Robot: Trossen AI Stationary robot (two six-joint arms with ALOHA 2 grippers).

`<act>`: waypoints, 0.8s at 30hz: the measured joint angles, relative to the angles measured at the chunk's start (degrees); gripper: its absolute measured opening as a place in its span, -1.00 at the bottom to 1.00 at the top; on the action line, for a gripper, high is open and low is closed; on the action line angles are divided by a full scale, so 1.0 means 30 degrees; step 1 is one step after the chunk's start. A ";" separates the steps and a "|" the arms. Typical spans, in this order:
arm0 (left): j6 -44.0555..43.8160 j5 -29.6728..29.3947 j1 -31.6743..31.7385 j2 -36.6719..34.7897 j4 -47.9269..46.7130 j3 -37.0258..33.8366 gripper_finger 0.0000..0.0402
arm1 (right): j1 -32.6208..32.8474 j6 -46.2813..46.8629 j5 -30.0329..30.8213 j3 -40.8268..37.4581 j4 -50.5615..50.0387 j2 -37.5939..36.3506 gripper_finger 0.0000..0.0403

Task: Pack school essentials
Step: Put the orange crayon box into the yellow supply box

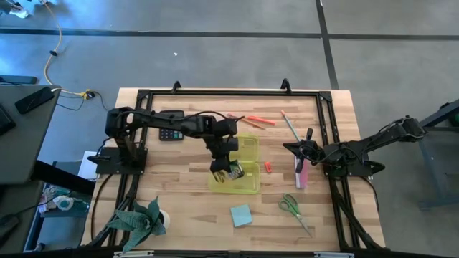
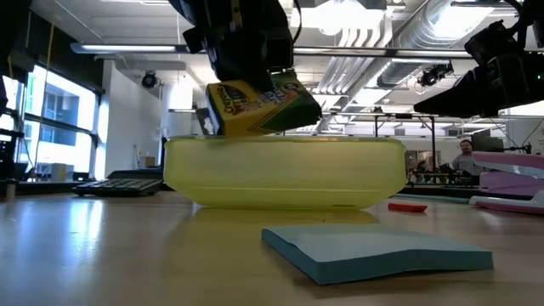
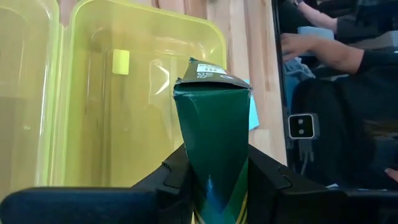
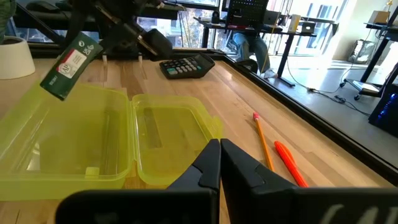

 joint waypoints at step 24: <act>0.0513 -0.1475 -0.1071 0.0903 -0.0024 -0.0007 -0.56 | 0.0000 0.0000 0.0000 0.0001 -0.0291 -0.0007 -1.00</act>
